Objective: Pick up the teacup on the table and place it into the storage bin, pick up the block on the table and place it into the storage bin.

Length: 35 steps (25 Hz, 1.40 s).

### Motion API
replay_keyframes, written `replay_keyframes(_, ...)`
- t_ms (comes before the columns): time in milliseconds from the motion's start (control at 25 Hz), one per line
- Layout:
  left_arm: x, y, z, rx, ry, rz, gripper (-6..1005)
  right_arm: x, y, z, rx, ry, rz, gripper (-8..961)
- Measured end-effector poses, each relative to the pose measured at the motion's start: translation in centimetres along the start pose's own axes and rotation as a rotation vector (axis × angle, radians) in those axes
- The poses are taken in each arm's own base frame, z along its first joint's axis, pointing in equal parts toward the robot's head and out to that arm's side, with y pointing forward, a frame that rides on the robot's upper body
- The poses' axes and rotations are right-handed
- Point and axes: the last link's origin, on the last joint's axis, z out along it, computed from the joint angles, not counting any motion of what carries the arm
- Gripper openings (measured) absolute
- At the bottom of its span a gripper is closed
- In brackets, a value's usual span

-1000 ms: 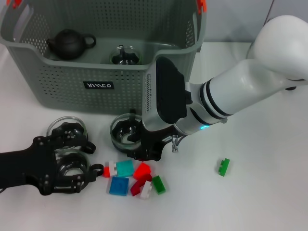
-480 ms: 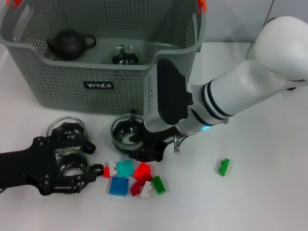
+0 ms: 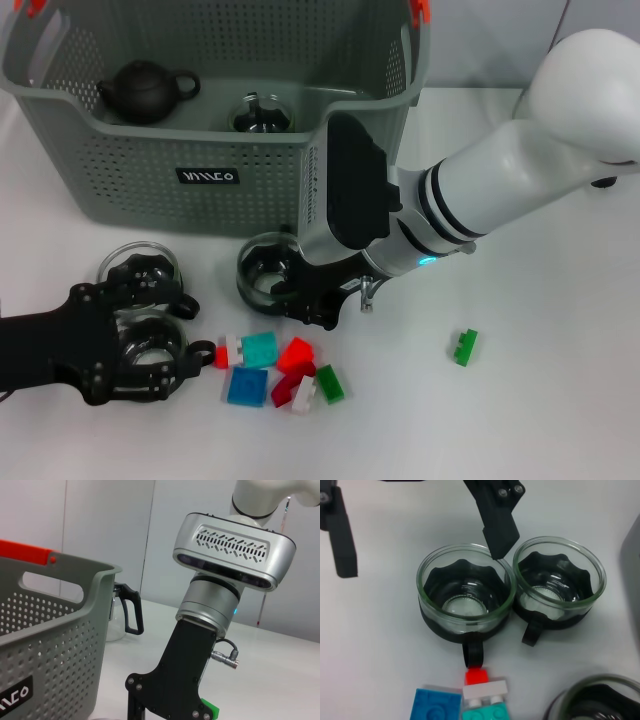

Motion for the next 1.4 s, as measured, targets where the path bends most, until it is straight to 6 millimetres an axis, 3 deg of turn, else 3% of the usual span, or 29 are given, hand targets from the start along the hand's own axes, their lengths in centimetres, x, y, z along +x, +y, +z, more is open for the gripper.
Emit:
replay_keyframes(160, 0.0, 0.0, 0.0, 0.001, -0.001, 0.0, 903, 0.0, 0.1, -0.1, -0.009, 0.003, 0.0, 243)
replay_keyframes(280, 0.0, 0.0, 0.0, 0.001, 0.0, -0.002, 903, 0.0, 0.2, -0.1, -0.023, 0.003, 0.0, 76)
replay_keyframes(720, -0.1, 0.2, 0.0, -0.005, 0.004, -0.005, 903, -0.4, 1.2, -0.8, -0.108, -0.024, 0.016, 53)
replay_keyframes(920, -0.2, 0.3, -0.2, 0.0, 0.006, -0.009, 902, -1.3, 1.4, -2.9, -0.164, -0.101, 0.046, 53)
replay_keyframes(1400, -0.2, 0.6, -1.5, 0.032, 0.031, -0.014, 902, -4.4, 0.7, -10.7, -0.19, -0.253, 0.076, 52)
